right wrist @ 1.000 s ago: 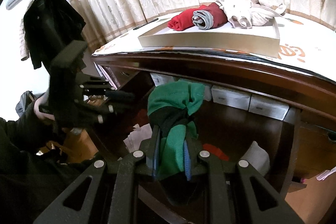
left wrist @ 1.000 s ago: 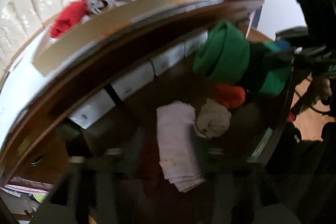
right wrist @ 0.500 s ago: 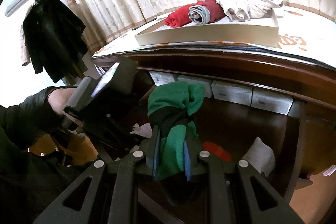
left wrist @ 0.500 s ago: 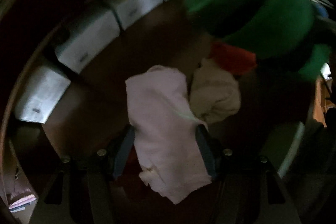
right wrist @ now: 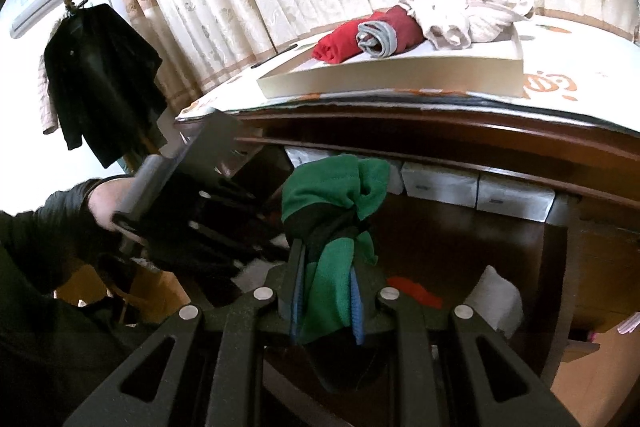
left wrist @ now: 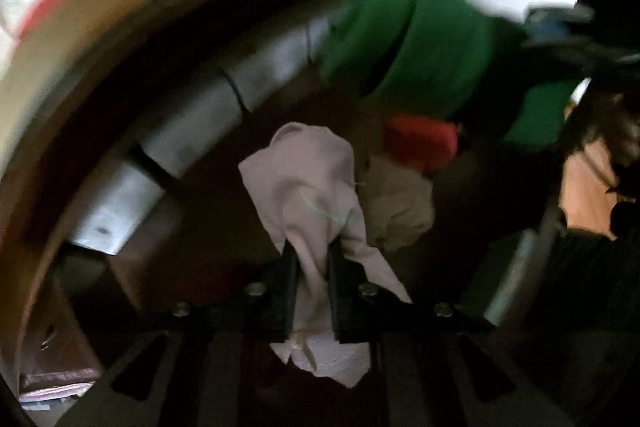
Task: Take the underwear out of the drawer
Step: 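Lift both garments up out of the drawer with both grippers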
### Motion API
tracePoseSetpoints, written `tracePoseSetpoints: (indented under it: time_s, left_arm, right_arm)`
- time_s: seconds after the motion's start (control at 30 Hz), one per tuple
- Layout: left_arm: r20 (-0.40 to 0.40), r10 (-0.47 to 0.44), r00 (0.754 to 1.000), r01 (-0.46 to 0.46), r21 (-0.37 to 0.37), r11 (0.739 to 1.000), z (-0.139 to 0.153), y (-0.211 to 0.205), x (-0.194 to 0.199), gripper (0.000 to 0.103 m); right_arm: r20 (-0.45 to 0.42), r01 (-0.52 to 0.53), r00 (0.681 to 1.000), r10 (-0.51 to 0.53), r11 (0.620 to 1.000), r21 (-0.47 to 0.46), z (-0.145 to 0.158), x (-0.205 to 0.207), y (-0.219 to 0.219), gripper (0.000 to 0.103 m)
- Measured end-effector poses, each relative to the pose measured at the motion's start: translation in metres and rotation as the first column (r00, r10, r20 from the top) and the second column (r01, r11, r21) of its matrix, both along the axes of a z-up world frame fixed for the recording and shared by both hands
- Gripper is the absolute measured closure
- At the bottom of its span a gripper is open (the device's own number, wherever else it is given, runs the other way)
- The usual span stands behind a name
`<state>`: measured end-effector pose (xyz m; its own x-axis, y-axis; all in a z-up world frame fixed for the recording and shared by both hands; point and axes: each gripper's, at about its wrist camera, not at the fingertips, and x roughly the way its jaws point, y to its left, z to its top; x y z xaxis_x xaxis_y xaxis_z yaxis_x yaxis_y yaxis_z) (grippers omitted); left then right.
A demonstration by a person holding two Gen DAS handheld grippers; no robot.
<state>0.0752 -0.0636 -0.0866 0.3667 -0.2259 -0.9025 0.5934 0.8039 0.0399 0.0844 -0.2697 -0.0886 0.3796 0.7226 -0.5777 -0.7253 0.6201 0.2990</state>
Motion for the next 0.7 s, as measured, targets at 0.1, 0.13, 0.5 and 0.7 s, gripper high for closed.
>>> tracePoseSetpoints:
  time_s: [0.1, 0.13, 0.5, 0.7]
  left_arm:
    - [0.098, 0.045, 0.994, -0.041, -0.041, 0.998, 0.023, 0.009, -0.016, 0.093]
    - [0.112, 0.059, 0.992, -0.054, -0.049, 0.997, 0.028, 0.010, -0.014, 0.093]
    - [0.310, 0.146, 0.940, -0.095, -0.175, 0.980, 0.087, 0.027, -0.015, 0.093]
    - [0.369, 0.197, 0.909, -0.124, -0.212, 0.969, 0.111, 0.040, -0.005, 0.093]
  right_arm:
    - [0.011, 0.008, 1.000, -0.008, 1.000, 0.009, 0.005, 0.000, -0.001, 0.082]
    - [0.018, 0.010, 1.000, -0.010, 1.000, 0.010, 0.007, 0.000, -0.001, 0.082]
    - [0.056, -0.003, 0.998, 0.001, 0.999, 0.044, 0.034, 0.003, 0.004, 0.082]
    - [0.084, -0.007, 0.996, 0.001, 0.997, 0.071, 0.054, 0.012, 0.005, 0.082]
